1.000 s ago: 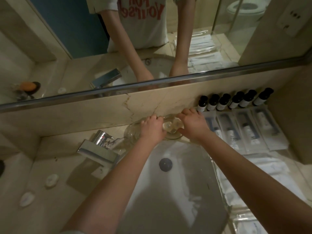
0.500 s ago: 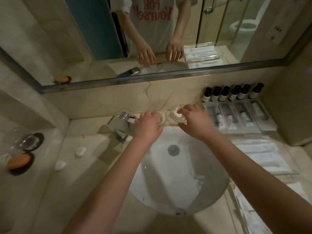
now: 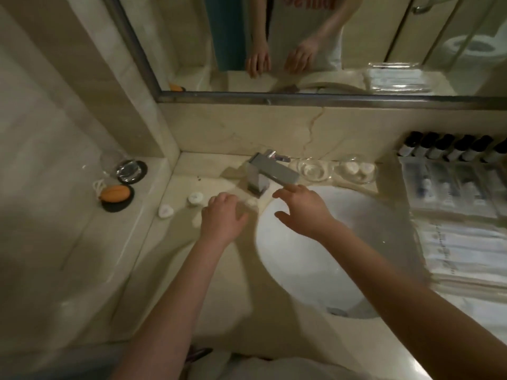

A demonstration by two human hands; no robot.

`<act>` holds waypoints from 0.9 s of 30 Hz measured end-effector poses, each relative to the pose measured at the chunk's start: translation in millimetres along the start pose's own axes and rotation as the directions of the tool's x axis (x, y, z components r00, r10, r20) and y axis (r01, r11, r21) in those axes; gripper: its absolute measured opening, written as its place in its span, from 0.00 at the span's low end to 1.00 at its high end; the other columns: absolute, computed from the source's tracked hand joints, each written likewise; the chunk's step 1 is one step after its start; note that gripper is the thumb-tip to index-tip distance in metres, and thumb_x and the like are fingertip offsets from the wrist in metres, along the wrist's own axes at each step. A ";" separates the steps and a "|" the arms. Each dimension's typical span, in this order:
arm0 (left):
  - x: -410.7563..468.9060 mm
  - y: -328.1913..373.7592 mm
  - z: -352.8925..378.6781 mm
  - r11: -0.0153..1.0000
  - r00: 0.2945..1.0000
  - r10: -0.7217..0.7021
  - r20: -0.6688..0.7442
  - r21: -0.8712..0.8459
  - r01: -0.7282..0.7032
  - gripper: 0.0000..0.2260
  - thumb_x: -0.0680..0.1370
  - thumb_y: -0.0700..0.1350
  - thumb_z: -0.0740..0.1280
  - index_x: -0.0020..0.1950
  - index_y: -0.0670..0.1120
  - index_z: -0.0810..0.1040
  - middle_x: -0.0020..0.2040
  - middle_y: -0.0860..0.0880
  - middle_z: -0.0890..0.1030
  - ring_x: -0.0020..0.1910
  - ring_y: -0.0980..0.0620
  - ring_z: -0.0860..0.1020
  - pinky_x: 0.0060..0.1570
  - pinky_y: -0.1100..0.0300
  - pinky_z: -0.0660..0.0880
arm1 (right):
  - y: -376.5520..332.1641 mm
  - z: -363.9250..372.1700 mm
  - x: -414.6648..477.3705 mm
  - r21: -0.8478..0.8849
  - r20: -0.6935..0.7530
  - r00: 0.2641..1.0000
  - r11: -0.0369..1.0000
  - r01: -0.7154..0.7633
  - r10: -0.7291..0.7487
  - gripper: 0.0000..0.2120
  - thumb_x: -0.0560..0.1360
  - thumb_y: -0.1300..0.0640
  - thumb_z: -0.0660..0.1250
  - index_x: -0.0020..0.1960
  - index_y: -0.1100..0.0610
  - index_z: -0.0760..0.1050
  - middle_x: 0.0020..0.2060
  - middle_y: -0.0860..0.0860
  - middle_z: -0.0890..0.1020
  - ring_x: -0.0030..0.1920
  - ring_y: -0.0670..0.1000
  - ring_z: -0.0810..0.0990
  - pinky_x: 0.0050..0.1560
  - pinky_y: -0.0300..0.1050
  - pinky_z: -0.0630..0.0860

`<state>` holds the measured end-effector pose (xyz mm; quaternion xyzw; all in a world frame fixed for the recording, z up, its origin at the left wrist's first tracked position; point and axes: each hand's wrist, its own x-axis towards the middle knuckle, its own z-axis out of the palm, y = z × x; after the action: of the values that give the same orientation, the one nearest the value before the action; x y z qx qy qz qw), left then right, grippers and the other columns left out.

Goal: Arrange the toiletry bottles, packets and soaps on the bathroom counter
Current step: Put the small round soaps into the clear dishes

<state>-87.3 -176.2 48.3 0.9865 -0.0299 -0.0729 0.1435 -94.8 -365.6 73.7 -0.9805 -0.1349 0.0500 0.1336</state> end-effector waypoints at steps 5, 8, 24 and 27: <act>-2.1 -75.4 1.5 0.977 0.971 -0.202 0.127 -0.037 0.208 0.23 0.75 0.53 0.65 0.68 0.45 0.70 0.67 0.44 0.71 0.66 0.42 0.69 0.63 0.49 0.70 | -48.8 38.2 37.1 0.025 0.106 0.990 0.996 0.091 -0.093 0.20 0.75 0.51 0.65 0.65 0.53 0.71 0.61 0.53 0.76 0.61 0.56 0.74 0.57 0.49 0.72; -0.2 -109.4 2.4 0.950 0.942 -0.291 0.165 -0.072 0.305 0.26 0.75 0.54 0.65 0.70 0.46 0.68 0.68 0.44 0.70 0.67 0.43 0.68 0.64 0.49 0.69 | -67.8 58.8 60.7 0.034 0.160 0.980 0.993 0.116 -0.120 0.19 0.75 0.52 0.64 0.65 0.54 0.71 0.59 0.54 0.77 0.58 0.56 0.75 0.56 0.50 0.75; 60.7 -195.9 7.6 0.908 0.911 -0.379 0.160 -0.125 0.400 0.30 0.75 0.49 0.66 0.74 0.46 0.58 0.75 0.45 0.58 0.72 0.43 0.63 0.70 0.49 0.63 | -144.3 135.7 208.7 -0.076 0.355 0.935 0.996 0.045 -0.015 0.30 0.73 0.42 0.66 0.69 0.53 0.63 0.61 0.56 0.69 0.58 0.59 0.74 0.47 0.51 0.75; 69.7 -194.4 12.3 0.930 0.920 -0.352 0.171 -0.042 0.364 0.31 0.75 0.46 0.66 0.75 0.48 0.56 0.76 0.44 0.55 0.73 0.43 0.61 0.69 0.49 0.63 | -149.6 147.0 212.0 -0.118 0.325 0.946 0.992 0.038 0.002 0.27 0.73 0.42 0.65 0.66 0.54 0.64 0.60 0.55 0.69 0.56 0.58 0.74 0.42 0.48 0.72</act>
<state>-12.9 0.8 -28.6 0.9603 0.1423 -0.1783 0.1608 51.1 -131.3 -39.2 -0.9640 -0.1670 0.2012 0.0494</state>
